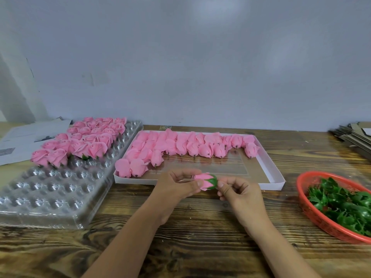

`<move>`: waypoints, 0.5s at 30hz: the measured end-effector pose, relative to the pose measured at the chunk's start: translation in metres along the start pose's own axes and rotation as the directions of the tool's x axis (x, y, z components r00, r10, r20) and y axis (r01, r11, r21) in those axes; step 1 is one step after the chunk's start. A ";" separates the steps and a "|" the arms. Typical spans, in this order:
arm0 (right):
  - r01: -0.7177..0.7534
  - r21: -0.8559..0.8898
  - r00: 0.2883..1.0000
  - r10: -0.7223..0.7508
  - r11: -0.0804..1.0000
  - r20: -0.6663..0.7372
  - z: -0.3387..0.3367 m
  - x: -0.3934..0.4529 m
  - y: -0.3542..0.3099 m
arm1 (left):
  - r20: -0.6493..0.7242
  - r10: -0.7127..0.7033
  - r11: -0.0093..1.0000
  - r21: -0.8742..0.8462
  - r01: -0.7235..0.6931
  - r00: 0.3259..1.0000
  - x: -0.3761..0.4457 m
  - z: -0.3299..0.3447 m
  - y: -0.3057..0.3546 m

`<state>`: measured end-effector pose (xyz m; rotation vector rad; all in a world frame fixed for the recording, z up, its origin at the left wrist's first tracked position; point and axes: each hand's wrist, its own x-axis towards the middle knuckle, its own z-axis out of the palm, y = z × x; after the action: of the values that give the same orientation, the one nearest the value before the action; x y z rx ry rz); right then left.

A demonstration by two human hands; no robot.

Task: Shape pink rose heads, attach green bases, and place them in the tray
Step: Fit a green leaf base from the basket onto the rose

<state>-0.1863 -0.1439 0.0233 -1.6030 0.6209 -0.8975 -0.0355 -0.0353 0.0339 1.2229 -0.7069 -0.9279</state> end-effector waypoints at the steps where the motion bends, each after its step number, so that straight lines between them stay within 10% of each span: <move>1: 0.003 -0.006 1.000 -0.003 1.000 0.003 0.000 0.000 0.000 | 0.001 0.001 1.000 0.006 -0.001 1.000 0.000 0.000 0.000; 15: 0.077 0.063 0.997 -0.078 0.995 0.023 -0.003 0.002 0.010 | 0.022 0.007 1.000 0.029 -0.008 1.000 0.001 -0.001 -0.003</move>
<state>-0.1868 -0.1492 0.0138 -1.5896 0.5109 -0.9430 -0.0349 -0.0360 0.0310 1.2367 -0.7443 -0.9288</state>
